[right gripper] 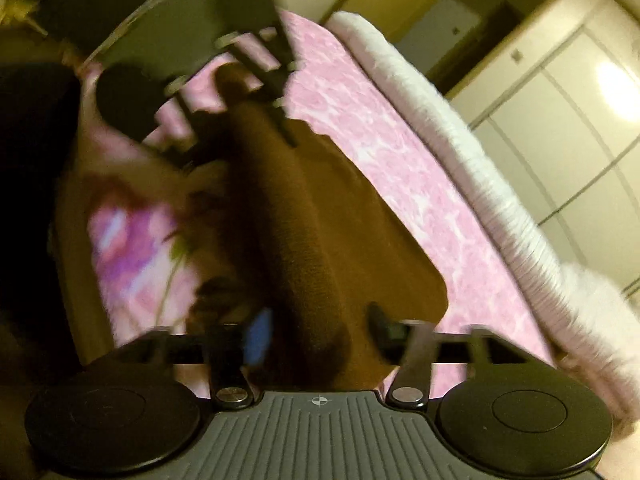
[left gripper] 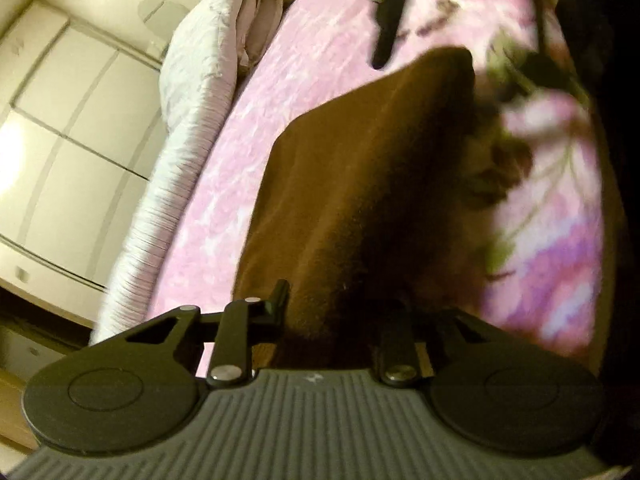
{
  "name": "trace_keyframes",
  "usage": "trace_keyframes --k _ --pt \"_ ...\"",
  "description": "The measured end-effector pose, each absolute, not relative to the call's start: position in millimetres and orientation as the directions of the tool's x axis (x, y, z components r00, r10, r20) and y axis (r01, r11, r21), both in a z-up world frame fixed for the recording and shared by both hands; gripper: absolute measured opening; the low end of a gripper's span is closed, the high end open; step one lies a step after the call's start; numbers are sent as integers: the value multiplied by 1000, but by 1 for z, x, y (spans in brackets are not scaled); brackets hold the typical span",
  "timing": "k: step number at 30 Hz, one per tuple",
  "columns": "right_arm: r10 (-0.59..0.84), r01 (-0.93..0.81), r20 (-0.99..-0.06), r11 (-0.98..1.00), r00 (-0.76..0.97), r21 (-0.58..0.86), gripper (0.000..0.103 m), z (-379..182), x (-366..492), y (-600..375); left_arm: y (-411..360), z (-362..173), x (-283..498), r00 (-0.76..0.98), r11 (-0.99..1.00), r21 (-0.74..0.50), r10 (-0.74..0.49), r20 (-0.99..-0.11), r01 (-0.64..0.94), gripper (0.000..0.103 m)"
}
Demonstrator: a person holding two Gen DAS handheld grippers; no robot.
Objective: Fold clothes
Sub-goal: 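Grasp the folded vest edges with both grippers and lift it, then carry the folded vest with both grippers toward the black garment by the pillow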
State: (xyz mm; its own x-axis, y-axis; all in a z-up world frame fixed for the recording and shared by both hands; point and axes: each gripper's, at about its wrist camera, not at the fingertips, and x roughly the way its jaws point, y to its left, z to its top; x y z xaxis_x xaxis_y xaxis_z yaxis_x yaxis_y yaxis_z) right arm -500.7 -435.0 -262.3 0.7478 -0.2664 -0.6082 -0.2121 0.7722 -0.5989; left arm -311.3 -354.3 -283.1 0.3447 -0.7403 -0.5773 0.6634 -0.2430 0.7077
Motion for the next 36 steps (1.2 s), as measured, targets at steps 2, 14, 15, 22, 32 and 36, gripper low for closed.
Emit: trace_keyframes --k 2,14,15,22,32,36 --pt "-296 -237 -595 718 747 -655 72 -280 -499 -429 -359 -271 -301 312 -242 657 -729 -609 714 22" --pt "-270 -196 -549 739 791 -645 23 -248 -472 -476 -406 -210 -281 211 -362 517 -624 -753 776 20" --pt "-257 -199 -570 762 781 -616 23 -232 -476 -482 -413 -195 -286 202 -370 497 -605 -770 785 20" --pt "-196 -175 -720 897 666 -406 23 -91 -556 -528 -483 -74 -361 102 -463 365 -500 -860 808 20" --pt "-336 -10 -805 921 488 -391 23 21 -670 -625 -618 -2 -470 -162 -652 287 -539 -826 702 19" --pt "-467 118 -786 879 405 -462 23 43 -713 -673 -688 14 -517 -270 -723 322 -572 -774 611 19"
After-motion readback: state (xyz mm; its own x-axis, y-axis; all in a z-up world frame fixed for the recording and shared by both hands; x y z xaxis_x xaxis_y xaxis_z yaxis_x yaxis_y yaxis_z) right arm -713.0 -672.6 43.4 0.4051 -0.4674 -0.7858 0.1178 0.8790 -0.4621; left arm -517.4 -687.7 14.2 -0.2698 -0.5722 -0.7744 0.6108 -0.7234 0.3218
